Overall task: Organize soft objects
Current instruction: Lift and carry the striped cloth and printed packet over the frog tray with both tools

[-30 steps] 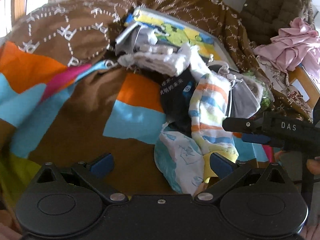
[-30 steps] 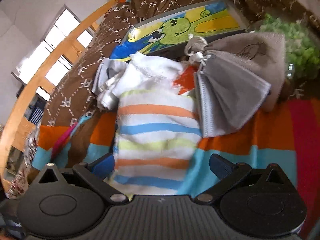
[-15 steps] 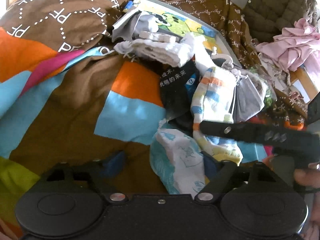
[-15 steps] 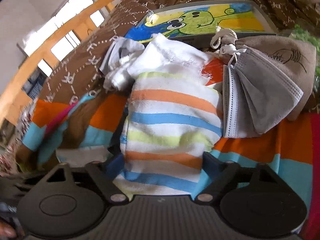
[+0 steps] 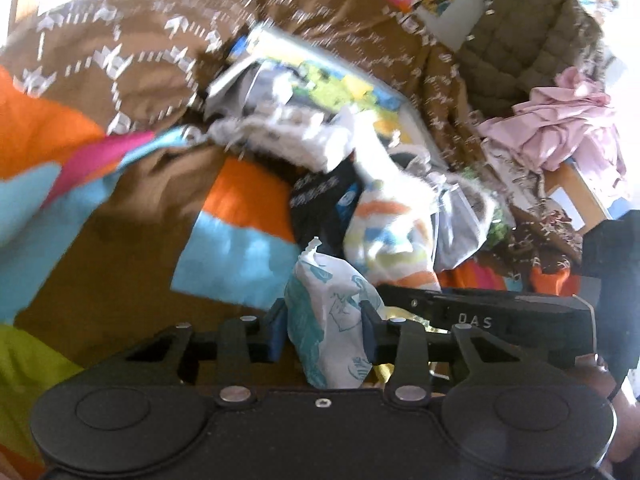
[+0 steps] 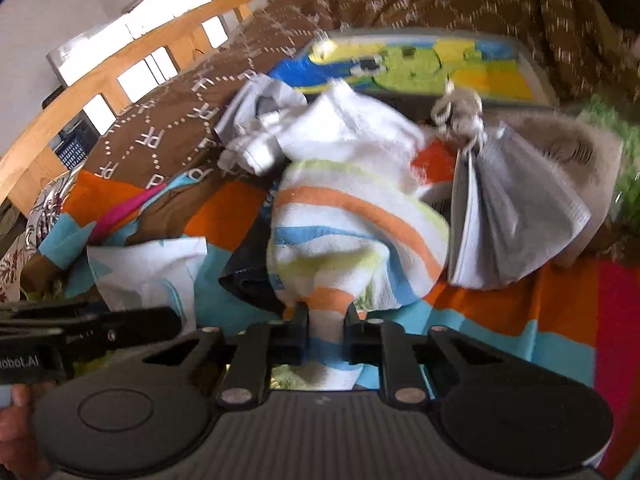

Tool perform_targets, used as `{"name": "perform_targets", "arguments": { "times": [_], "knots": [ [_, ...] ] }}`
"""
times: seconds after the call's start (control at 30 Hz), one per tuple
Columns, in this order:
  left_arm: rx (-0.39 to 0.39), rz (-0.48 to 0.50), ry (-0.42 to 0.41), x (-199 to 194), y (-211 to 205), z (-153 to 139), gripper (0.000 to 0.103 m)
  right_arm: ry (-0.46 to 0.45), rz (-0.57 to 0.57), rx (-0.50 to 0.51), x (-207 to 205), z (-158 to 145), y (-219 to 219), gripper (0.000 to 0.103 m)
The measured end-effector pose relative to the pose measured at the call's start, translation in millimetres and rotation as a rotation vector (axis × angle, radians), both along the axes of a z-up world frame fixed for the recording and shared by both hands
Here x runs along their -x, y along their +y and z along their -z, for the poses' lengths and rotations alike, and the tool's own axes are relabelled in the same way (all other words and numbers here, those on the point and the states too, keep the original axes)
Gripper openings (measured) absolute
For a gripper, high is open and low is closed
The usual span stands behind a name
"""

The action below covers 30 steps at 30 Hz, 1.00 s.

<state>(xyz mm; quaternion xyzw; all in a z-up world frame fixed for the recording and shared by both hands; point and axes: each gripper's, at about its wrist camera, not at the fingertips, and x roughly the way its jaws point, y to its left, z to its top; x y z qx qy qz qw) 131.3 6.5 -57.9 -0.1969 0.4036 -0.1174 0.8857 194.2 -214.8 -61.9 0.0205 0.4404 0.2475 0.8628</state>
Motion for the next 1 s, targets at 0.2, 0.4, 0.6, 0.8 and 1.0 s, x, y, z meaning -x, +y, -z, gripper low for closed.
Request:
{"name": "perform_targets", "arguments": {
  "times": [0.2, 0.4, 0.6, 0.8, 1.0],
  "knots": [
    [-0.048, 0.001, -0.149, 18.7, -4.3, -20.5, 0.038, -0.224, -0.034, 0.006, 33.2, -34.2, -6.0, 0.018],
    [-0.037, -0.048, -0.258, 29.7, 1.1, -36.5, 0.038, -0.431, -0.04, -0.013, 57.3, -59.8, -9.2, 0.018],
    [-0.033, -0.07, -0.331, 10.8, 4.2, -59.0, 0.038, -0.606, 0.001, -0.031, 49.0, -82.1, -16.2, 0.018],
    [-0.083, -0.05, -0.399, -56.0, -4.3, -81.5, 0.038, -0.619, 0.089, -0.094, -20.6, -95.3, -32.0, 0.018],
    [-0.111, -0.024, -0.433, -141.0, -27.0, -89.0, 0.038, -0.583, 0.189, -0.168, -95.6, -80.8, -54.7, 0.018]
  ]
}}
